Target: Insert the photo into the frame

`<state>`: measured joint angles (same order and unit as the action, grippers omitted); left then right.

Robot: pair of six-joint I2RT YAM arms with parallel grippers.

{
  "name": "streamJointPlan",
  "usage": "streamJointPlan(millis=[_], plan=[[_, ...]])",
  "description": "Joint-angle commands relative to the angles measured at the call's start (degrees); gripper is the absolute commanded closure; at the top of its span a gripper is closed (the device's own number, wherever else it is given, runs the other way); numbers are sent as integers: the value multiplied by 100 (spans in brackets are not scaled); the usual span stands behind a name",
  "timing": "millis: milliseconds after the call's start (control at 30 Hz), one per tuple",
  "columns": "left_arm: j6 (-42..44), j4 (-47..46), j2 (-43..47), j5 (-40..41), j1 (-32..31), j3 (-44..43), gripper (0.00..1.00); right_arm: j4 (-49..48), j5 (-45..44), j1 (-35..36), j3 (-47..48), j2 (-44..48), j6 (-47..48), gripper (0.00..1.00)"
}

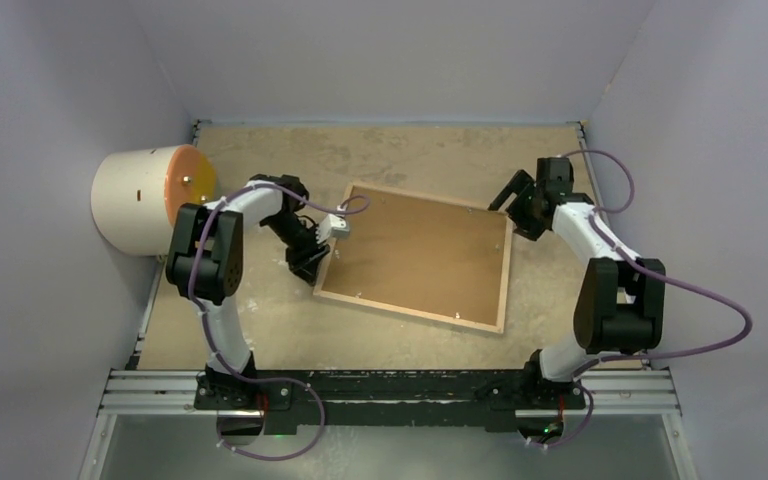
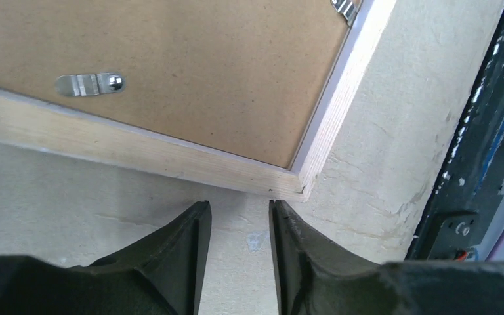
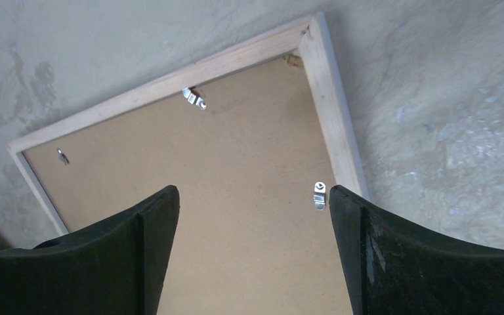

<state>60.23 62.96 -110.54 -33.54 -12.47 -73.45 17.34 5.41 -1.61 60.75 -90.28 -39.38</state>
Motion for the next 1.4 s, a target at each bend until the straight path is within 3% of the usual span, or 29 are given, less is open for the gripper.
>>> streamJointPlan(millis=[0,67,267,600,967,1367], plan=[[-371,-61,115,-643,328,-423,57,-269,-454,270,-67,616,30,18],[-1107,-311,-86,-844,456,-711,53,-515,-347,763,-134,691,-35,21],[-1701,-545,-502,-1533,519,-1140,51,-1363,506,2226,-9,127,-521,39],[-2007,-975,-1025,-1478,597,-1023,77,-2195,1244,3750,1225,-1761,-957,46],[-1980,-1132,-1066,-1437,658,-799,88,-2288,1511,4231,2202,-3021,-1159,54],[-1927,-1137,-1031,-1402,658,-767,94,-2378,1784,4306,2358,-3425,-1337,60]])
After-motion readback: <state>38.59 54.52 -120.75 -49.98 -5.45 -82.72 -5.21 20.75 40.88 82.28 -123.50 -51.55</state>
